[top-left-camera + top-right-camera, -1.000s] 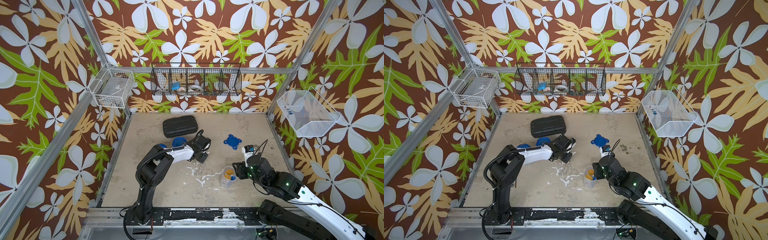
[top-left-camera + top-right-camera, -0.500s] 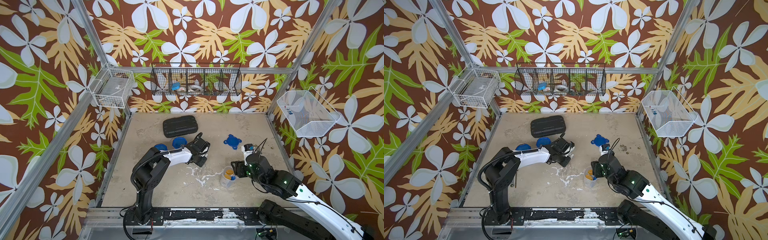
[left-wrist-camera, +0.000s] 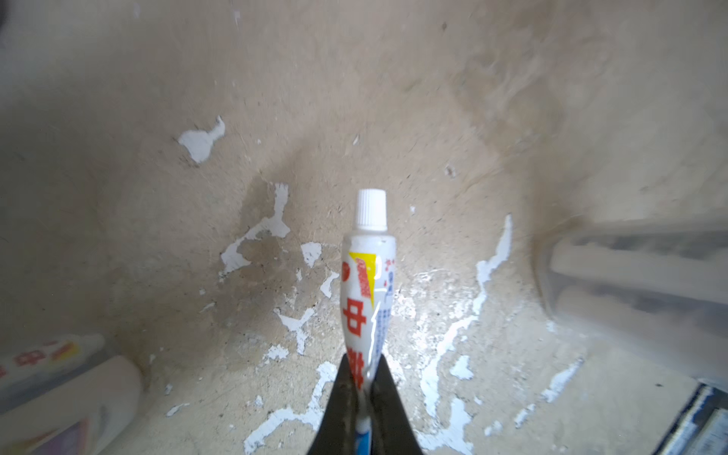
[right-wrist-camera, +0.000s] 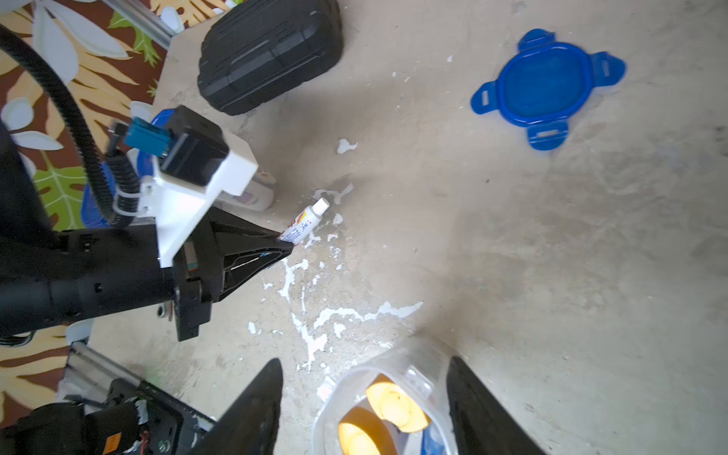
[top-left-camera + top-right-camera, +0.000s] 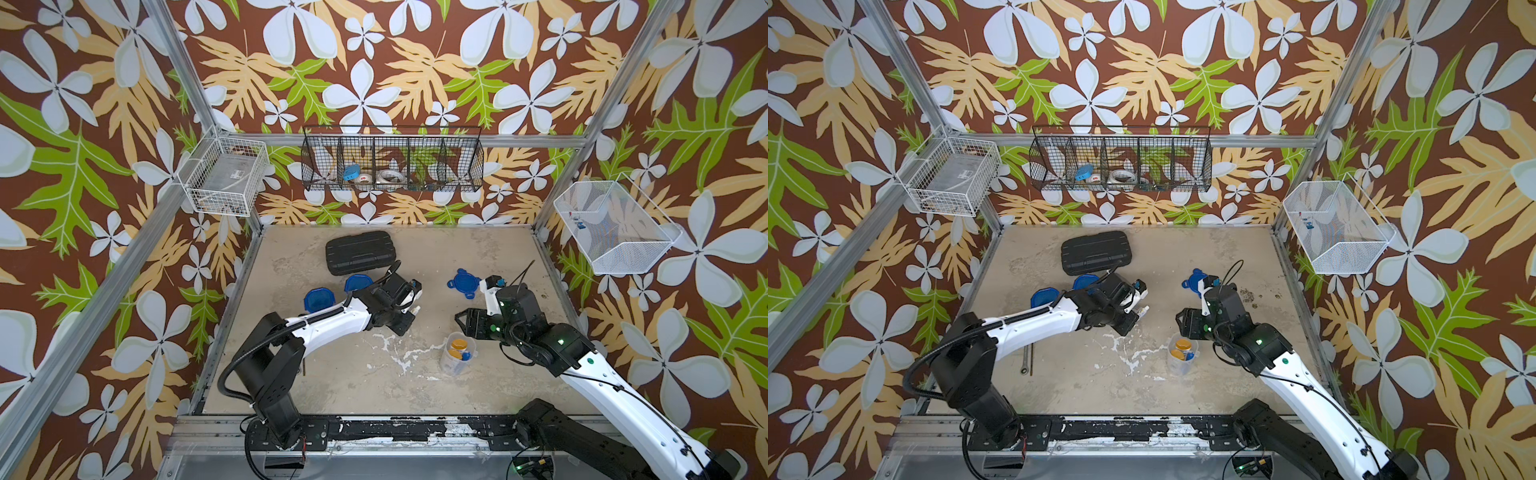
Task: Pack away toiletry kits
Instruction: Pick up the toiletry item from the center of the board.
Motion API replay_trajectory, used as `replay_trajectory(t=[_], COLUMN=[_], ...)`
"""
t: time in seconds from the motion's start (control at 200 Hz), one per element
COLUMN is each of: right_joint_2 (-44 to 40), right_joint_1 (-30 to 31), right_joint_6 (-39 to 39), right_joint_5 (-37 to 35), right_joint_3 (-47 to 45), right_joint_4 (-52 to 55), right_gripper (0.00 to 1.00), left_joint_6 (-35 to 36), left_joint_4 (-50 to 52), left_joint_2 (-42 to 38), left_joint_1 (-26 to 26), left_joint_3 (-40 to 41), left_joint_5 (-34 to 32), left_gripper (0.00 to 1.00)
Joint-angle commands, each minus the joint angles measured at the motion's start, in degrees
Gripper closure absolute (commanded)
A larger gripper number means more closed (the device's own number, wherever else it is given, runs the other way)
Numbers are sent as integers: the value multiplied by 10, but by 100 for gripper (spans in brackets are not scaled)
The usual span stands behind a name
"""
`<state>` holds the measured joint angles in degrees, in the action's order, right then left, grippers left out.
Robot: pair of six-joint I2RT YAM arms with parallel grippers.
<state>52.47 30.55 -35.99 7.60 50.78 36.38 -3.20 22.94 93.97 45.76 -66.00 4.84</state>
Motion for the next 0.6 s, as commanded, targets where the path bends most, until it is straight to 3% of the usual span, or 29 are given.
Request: replay_trajectory(t=[0.0,0.36,0.596], right_joint_2=[24,109,116], right_joint_1=[0,0,0], right_joint_6=[3,-22,-37], right_joint_5=[74,193,226], right_joint_3=[15,30,12], right_joint_4=[-49,-129,-156], right_gripper=[32,29,34], left_joint_6=[-11,-31,-41], left_joint_4=[0,-19,-27], left_joint_2=[-44,-121,-117], left_joint_1=[13,70,94], left_joint_3=[5,-6,-17], left_joint_5=[22,23,16], left_gripper=[100,100,100])
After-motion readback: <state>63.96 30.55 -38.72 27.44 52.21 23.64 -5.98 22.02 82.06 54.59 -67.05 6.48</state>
